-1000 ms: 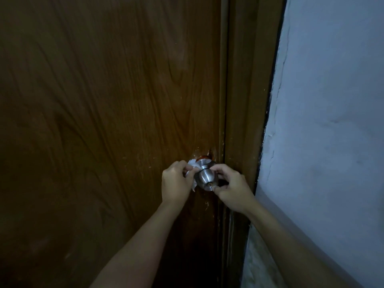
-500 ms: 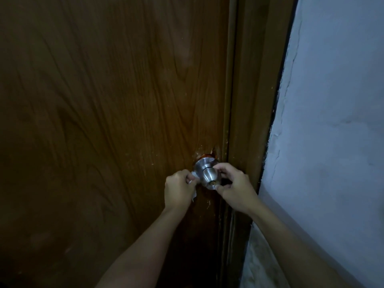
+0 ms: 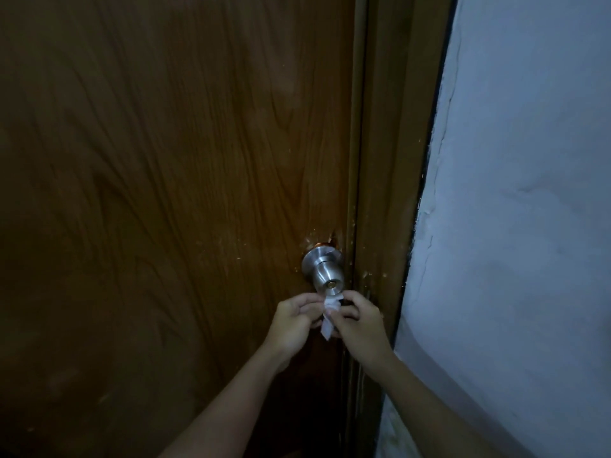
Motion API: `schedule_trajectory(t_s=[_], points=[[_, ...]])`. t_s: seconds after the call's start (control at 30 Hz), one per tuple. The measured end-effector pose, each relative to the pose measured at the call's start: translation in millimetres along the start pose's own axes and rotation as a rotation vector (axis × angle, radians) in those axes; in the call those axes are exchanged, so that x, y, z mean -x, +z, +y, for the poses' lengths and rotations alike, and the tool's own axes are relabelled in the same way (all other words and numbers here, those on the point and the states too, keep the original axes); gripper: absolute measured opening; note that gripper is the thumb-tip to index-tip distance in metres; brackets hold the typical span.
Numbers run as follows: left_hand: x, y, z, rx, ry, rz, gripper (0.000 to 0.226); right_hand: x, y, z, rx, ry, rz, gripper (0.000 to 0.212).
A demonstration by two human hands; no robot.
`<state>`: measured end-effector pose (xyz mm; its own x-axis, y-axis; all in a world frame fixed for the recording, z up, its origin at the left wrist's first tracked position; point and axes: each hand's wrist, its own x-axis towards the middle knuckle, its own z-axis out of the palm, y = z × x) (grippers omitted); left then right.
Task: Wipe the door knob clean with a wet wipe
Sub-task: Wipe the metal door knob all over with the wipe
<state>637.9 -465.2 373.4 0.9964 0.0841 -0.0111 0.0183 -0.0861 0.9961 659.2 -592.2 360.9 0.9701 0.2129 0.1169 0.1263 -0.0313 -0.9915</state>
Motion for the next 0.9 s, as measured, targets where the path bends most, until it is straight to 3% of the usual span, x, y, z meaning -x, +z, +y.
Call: schedule_trajectory(t_s=[0.13,0.27,0.37,0.47,0.73,0.9], points=[[0.7,-9.7,6.0,-0.158,0.061,0.124,0.021,-1.2,0.1,-3.2,0.271,-0.216,0.318,0.010],[-0.7,-15.1,23.4,-0.420,0.361,0.294,0.058,-6.5,-0.6,-20.1,0.490,-0.536,0.503,0.021],[-7.7,-13.3,38.2,-0.626,0.492,0.228,0.079,-12.6,1.0,-39.1,0.518,-0.651,0.414,0.026],[-15.9,-11.4,43.6,-0.783,0.531,0.203,0.080,-26.1,3.9,-52.5,0.615,-0.652,0.312,0.025],[-21.3,-9.9,46.8,-0.893,0.500,0.232,0.082,-49.2,4.9,-72.8,0.727,-0.568,0.193,0.012],[-21.8,-10.0,50.1,-0.940,0.483,0.214,0.080,-48.4,2.5,-72.3,0.867,-0.450,0.194,0.017]])
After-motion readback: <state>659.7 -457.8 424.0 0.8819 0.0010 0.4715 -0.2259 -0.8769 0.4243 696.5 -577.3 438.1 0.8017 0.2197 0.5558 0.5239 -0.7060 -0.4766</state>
